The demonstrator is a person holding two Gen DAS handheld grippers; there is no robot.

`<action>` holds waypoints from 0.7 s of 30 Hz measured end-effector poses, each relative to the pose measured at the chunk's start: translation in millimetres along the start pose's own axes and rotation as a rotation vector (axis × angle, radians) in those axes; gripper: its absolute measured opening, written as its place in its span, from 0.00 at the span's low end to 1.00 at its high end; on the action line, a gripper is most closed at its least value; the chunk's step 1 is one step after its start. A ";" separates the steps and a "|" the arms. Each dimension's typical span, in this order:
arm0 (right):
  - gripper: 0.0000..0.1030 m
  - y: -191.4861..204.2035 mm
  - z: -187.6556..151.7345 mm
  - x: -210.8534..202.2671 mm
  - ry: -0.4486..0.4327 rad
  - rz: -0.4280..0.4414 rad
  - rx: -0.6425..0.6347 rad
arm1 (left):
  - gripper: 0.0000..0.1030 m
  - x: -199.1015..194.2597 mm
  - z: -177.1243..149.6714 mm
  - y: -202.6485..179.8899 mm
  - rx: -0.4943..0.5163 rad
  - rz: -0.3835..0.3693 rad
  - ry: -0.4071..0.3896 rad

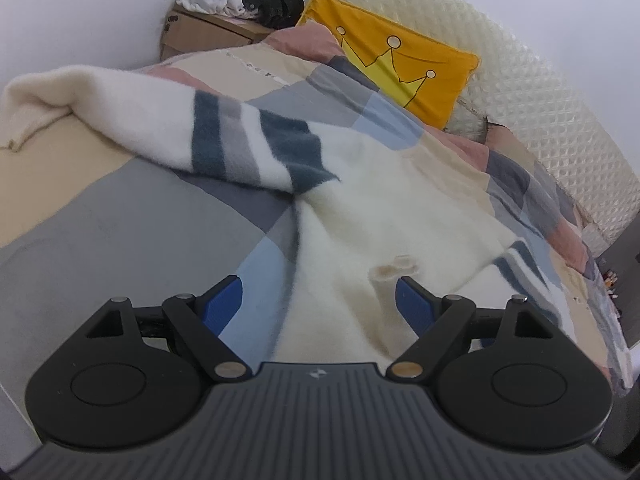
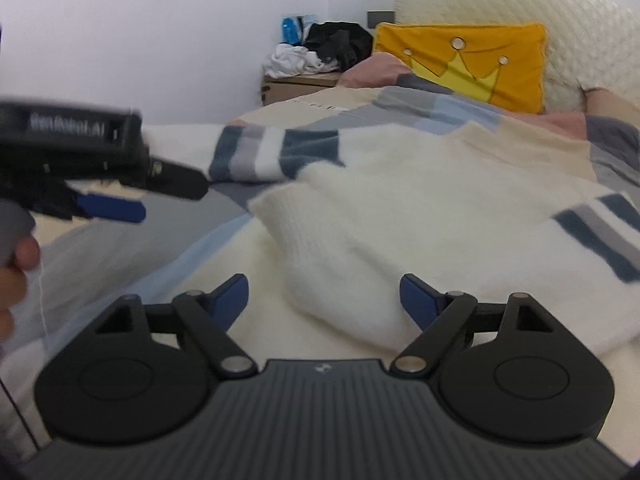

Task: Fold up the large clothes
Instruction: 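Lay the sleeve across the sweater body and open the right tool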

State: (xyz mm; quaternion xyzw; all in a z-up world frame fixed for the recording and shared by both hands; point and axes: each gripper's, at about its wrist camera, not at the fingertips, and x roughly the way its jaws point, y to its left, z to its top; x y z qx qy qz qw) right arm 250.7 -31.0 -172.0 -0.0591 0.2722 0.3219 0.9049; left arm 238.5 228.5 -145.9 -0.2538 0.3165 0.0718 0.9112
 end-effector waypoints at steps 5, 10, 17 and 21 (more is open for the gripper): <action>0.82 -31.2 15.3 -3.1 -0.007 -0.022 0.142 | 0.84 7.3 -3.8 -3.9 -0.014 -0.029 0.024; 0.81 -64.7 10.9 21.8 0.055 0.042 0.293 | 0.82 17.2 -5.2 -3.8 -0.045 -0.092 0.051; 0.41 -66.8 12.1 46.5 0.083 0.121 0.308 | 0.38 36.2 -10.8 -1.6 -0.096 -0.182 0.123; 0.26 -54.6 11.1 41.4 0.110 0.138 0.219 | 0.31 45.4 -13.2 4.2 -0.156 -0.228 0.165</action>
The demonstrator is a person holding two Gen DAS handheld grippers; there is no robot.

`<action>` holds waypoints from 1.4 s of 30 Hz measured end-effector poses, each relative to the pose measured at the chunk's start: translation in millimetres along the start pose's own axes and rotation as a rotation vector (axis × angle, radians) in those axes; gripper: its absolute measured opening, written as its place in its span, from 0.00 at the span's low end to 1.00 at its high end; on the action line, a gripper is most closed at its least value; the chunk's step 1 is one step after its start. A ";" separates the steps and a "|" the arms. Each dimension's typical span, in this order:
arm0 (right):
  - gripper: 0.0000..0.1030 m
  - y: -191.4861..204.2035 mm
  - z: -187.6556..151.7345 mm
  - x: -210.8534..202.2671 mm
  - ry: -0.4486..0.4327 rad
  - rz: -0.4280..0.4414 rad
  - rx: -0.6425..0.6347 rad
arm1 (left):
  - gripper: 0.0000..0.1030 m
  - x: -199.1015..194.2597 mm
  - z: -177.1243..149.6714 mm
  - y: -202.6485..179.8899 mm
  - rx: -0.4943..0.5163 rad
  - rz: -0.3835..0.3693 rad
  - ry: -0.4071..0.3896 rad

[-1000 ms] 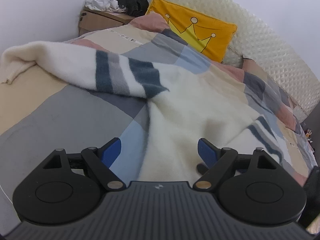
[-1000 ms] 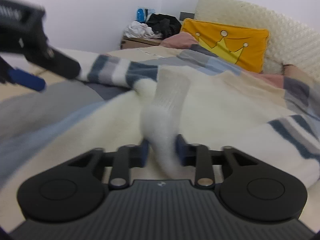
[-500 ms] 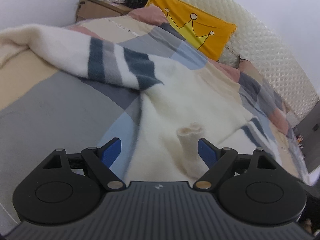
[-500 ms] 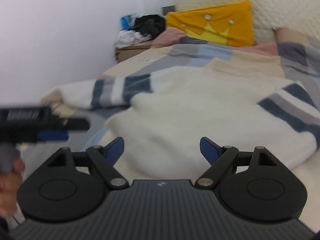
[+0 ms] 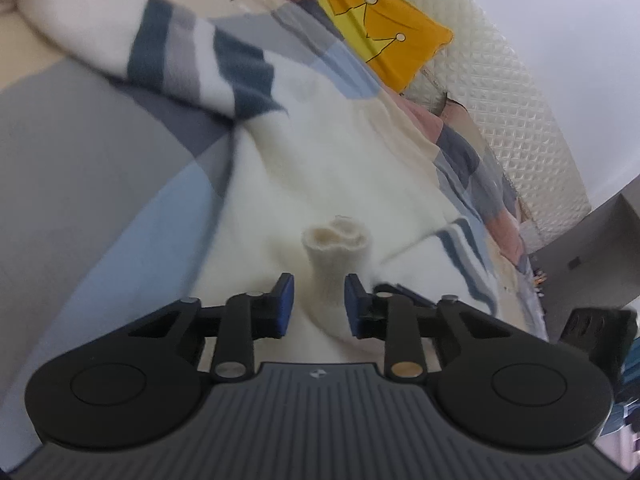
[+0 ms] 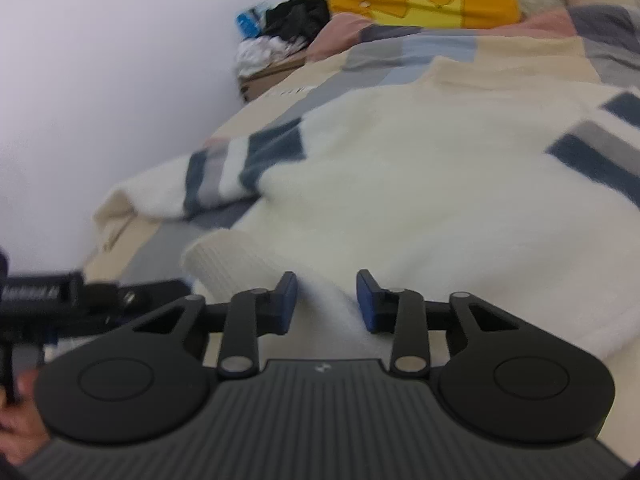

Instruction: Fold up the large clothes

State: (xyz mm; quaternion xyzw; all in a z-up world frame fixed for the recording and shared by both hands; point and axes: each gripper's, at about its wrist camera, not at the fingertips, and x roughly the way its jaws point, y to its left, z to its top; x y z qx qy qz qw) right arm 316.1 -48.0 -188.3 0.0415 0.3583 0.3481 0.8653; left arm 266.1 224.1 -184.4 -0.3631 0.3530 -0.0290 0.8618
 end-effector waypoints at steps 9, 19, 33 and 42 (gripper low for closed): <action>0.15 29.8 -19.0 -21.0 0.036 -0.025 -0.181 | 0.41 -2.3 -1.5 4.5 -0.059 0.007 0.023; 0.15 51.2 -43.2 -36.2 0.080 -0.067 -0.341 | 0.46 -38.9 3.6 10.0 -0.109 -0.071 -0.088; 0.54 50.8 -50.7 -46.9 0.141 -0.004 -0.257 | 0.27 -9.1 -24.5 -27.8 0.063 -0.106 0.094; 0.54 35.4 -40.3 -68.3 0.096 -0.089 -0.229 | 0.18 7.9 -42.4 -35.2 0.191 0.062 0.180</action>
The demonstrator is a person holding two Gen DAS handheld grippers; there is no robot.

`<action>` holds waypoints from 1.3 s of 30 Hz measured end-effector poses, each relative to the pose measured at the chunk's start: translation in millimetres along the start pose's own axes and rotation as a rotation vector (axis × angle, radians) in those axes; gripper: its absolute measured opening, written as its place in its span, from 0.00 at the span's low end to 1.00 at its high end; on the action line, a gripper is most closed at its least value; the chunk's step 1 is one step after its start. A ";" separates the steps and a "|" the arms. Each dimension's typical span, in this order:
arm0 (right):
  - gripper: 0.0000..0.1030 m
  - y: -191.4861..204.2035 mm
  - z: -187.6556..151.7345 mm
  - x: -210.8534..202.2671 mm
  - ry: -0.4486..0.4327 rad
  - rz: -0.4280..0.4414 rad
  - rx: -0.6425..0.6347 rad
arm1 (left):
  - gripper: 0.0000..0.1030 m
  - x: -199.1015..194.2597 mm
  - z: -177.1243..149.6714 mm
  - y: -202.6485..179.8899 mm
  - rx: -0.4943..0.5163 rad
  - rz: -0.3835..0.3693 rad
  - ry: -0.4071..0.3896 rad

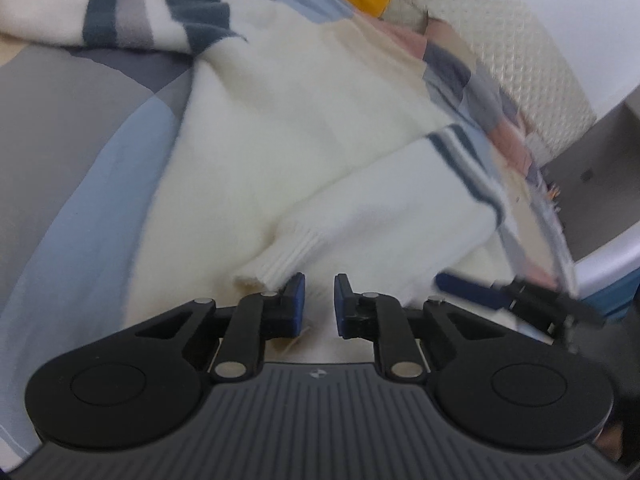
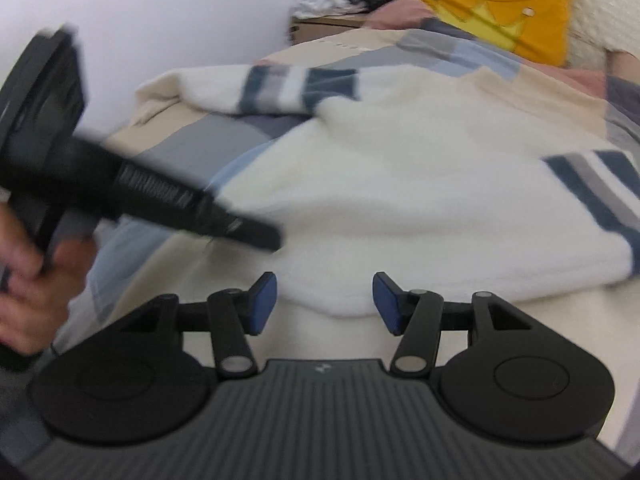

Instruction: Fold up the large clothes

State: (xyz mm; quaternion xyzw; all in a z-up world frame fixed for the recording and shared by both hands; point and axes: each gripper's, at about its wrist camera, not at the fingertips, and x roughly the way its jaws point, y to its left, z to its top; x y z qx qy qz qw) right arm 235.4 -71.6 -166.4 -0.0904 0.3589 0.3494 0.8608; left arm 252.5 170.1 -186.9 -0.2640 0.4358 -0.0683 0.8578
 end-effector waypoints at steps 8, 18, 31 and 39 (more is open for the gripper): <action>0.53 -30.0 3.6 18.1 -0.032 -0.110 0.154 | 0.18 7.5 -5.0 -0.2 0.026 0.055 0.033; 0.48 -27.7 -4.6 54.9 0.051 -0.127 0.149 | 0.19 -5.2 6.5 6.4 -0.041 0.006 -0.045; 0.48 -31.2 -0.3 49.8 0.054 -0.111 0.210 | 0.55 -51.9 47.1 68.8 -0.314 0.121 -0.310; 0.47 -32.8 1.1 43.5 0.041 -0.085 0.206 | 0.71 -81.9 133.5 130.2 -0.458 0.317 -0.465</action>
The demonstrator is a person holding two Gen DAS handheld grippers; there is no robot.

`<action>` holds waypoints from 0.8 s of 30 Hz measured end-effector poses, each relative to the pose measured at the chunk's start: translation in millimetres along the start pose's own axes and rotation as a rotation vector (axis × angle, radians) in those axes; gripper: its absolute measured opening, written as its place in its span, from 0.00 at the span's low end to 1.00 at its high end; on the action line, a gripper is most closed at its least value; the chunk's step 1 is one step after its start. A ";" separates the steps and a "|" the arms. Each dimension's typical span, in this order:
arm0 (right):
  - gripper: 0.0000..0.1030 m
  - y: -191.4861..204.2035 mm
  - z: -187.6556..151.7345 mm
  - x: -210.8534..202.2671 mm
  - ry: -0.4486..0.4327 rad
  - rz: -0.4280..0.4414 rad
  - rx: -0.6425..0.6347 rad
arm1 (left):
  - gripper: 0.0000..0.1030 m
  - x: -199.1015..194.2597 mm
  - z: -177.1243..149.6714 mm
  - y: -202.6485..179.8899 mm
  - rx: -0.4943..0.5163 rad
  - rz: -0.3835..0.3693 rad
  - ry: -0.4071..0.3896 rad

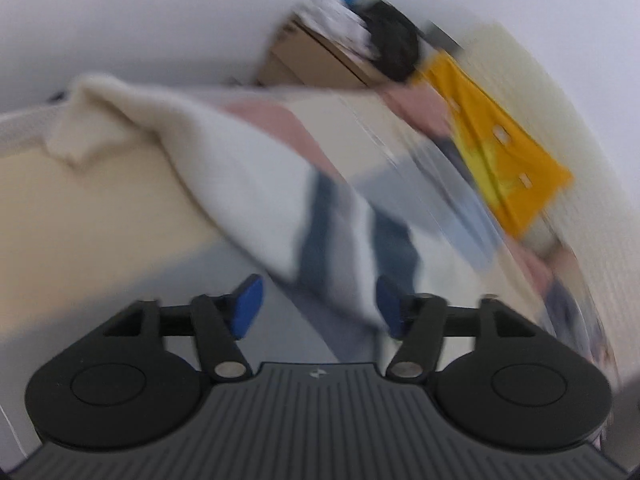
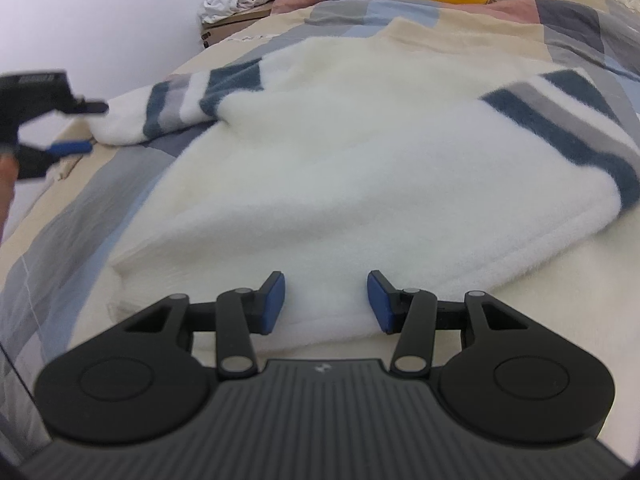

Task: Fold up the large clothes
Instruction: 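Grasp the other striped sleeve cuff with the left tool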

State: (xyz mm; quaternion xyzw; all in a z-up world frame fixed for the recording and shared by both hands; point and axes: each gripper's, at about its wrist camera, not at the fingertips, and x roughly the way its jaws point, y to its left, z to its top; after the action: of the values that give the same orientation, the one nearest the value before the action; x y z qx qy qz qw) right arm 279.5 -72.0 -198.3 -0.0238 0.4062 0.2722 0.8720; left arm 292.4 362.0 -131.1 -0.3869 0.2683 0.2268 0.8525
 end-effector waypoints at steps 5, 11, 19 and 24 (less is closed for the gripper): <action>0.46 -0.4 0.4 5.6 0.018 -0.015 -0.021 | 0.73 10.8 54.0 67.3 -0.265 -0.003 -0.044; 0.46 2.6 4.1 11.5 0.020 -0.045 -0.027 | 0.73 29.7 84.4 143.4 -0.515 -0.061 -0.091; 0.46 12.6 4.7 17.0 0.031 -0.107 -0.050 | 0.67 66.9 109.3 194.7 -0.717 -0.150 -0.119; 0.47 21.1 4.8 19.3 0.038 -0.150 -0.064 | 0.58 84.0 118.2 214.0 -0.785 -0.091 -0.133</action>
State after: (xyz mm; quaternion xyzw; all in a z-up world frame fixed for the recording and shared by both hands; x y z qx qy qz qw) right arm 282.5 -44.0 -205.2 -0.0872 0.4108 0.2187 0.8808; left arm 261.8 597.3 -233.6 -0.6792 0.0883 0.2987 0.6646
